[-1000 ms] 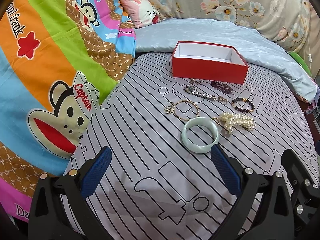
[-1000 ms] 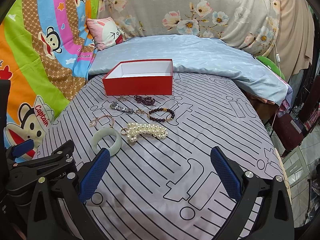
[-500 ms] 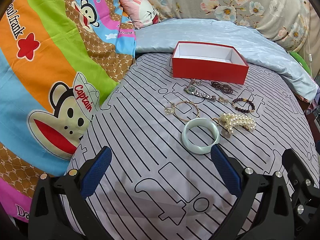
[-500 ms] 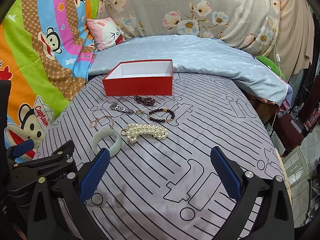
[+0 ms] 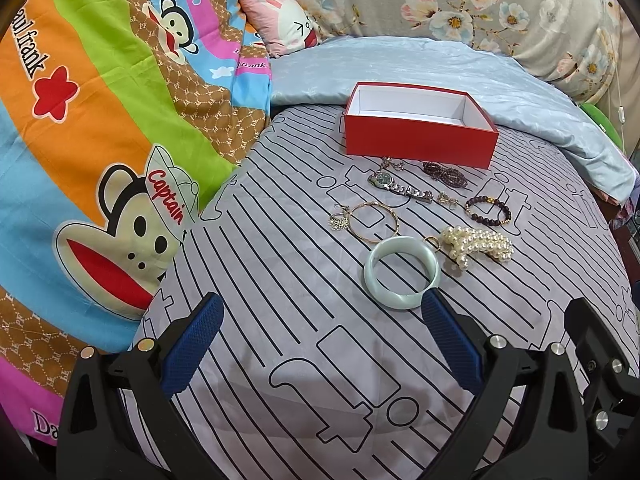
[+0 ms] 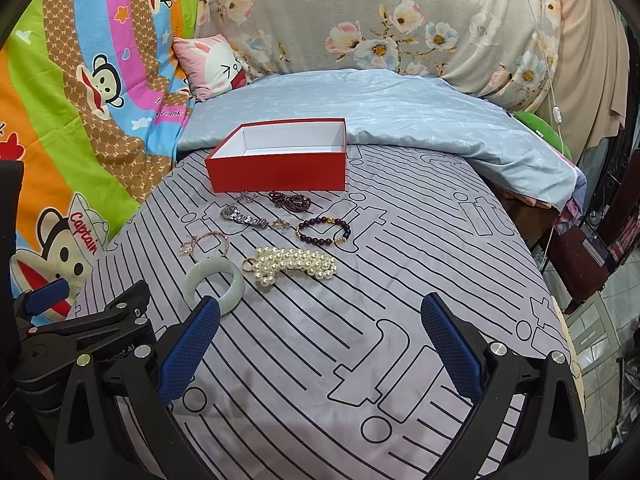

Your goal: Organize jewelry

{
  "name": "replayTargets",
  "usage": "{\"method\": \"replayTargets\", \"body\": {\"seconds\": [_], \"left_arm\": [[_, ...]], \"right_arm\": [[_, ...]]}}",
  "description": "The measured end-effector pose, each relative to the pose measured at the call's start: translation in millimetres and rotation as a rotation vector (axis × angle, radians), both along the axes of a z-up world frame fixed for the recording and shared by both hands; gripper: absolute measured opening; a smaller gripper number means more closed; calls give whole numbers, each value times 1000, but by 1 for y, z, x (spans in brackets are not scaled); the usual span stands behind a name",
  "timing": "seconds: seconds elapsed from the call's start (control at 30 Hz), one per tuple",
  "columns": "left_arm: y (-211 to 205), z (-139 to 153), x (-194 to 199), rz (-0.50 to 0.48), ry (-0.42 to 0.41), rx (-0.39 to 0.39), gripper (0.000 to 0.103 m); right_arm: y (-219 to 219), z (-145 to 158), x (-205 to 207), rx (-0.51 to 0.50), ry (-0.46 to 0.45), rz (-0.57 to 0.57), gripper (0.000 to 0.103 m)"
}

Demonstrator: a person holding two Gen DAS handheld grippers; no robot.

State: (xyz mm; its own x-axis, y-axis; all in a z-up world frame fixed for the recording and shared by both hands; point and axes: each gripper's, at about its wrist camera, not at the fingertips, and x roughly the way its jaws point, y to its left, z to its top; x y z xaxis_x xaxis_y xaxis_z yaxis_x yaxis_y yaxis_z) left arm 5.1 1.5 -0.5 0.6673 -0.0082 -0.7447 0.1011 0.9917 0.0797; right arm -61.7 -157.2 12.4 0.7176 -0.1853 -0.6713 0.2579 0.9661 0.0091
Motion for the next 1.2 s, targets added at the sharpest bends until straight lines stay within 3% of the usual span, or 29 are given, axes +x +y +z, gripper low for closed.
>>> {"method": "replayTargets", "body": {"seconds": [1.2], "left_arm": [[-2, -9, 3, -2, 13, 5, 97]], "right_arm": [[3, -3, 6, 11, 5, 3, 98]]}}
